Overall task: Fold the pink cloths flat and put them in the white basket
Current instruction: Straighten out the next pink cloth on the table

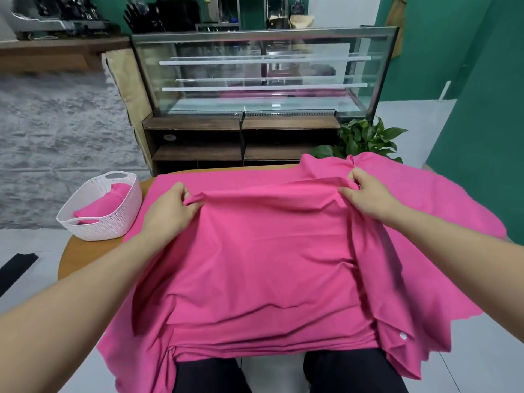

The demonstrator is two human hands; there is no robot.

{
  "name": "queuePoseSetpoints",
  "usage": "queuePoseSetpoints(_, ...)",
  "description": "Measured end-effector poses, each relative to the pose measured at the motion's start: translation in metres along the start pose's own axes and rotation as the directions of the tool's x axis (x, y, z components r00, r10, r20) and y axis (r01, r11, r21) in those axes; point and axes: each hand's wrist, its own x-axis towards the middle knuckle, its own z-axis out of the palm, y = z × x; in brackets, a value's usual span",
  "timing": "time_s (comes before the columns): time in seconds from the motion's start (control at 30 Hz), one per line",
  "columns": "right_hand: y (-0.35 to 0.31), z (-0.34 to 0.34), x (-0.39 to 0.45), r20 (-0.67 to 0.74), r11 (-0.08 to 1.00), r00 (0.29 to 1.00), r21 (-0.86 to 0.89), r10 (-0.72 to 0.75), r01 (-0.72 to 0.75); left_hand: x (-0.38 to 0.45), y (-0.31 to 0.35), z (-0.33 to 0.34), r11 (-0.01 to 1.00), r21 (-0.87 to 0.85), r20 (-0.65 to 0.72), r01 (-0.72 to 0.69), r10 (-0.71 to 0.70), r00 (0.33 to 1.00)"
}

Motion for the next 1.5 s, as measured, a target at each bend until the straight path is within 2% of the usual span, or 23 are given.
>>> queuePoseSetpoints(0.1,0.008,0.009,0.014,-0.031,0.993,0.999,-0.116,-0.020,0.016,0.015,-0.005,0.004,0.988,0.150,0.018,-0.027,0.024,1.000)
queuePoseSetpoints(0.23,0.017,0.015,0.031,-0.040,0.944,0.999,-0.328,-0.035,0.020,0.041,-0.013,0.008,0.992,0.118,0.105,0.033,-0.046,0.993)
queuePoseSetpoints(0.43,0.018,0.023,0.066,-0.113,0.906,0.992,-0.424,-0.047,-0.006,0.080,-0.008,0.014,0.998,0.055,0.027,-0.007,0.006,1.000)
queuePoseSetpoints(0.6,0.010,0.020,0.113,-0.163,0.876,0.986,-0.479,-0.022,-0.060,0.126,0.003,0.028,0.992,0.124,0.004,-0.008,0.008,1.000)
queuePoseSetpoints(0.73,0.006,0.025,0.156,-0.203,0.855,0.977,-0.516,-0.063,-0.051,0.163,0.008,0.046,0.983,0.178,-0.043,-0.047,0.056,0.998)
queuePoseSetpoints(0.87,0.009,0.038,0.198,-0.198,0.838,0.978,-0.543,-0.071,-0.049,0.197,0.007,0.069,0.990,0.135,-0.004,0.038,-0.038,0.999)
queuePoseSetpoints(0.97,0.022,0.057,0.222,-0.117,0.809,0.993,-0.583,0.005,-0.072,0.218,-0.007,0.093,0.997,0.053,0.121,0.057,-0.063,0.991)
queuePoseSetpoints(1.13,0.057,0.095,0.244,0.041,0.785,0.994,-0.618,0.100,-0.053,0.237,-0.037,0.124,0.994,0.103,0.275,-0.024,-0.005,0.961)
queuePoseSetpoints(1.27,0.069,0.118,0.262,0.231,0.820,0.959,-0.572,0.161,0.000,0.251,-0.052,0.139,0.992,0.087,0.396,-0.090,0.048,0.917)
queuePoseSetpoints(1.33,0.069,0.126,0.270,0.297,0.831,0.935,-0.556,0.191,0.007,0.254,-0.055,0.146,0.997,0.042,0.428,-0.065,0.041,0.903)
queuePoseSetpoints(1.4,0.066,0.133,0.275,0.326,0.781,0.932,-0.619,0.161,0.082,0.256,-0.057,0.151,0.999,0.013,0.453,-0.034,0.024,0.891)
queuePoseSetpoints(1.47,0.062,0.140,0.281,0.334,0.646,0.941,-0.729,0.048,0.226,0.259,-0.061,0.157,1.000,-0.018,0.482,-0.017,0.024,0.876)
queuePoseSetpoints(1.5,0.059,0.142,0.283,0.346,0.614,0.938,-0.743,0.012,0.266,0.259,-0.062,0.157,0.997,-0.073,0.506,0.002,0.035,0.862)
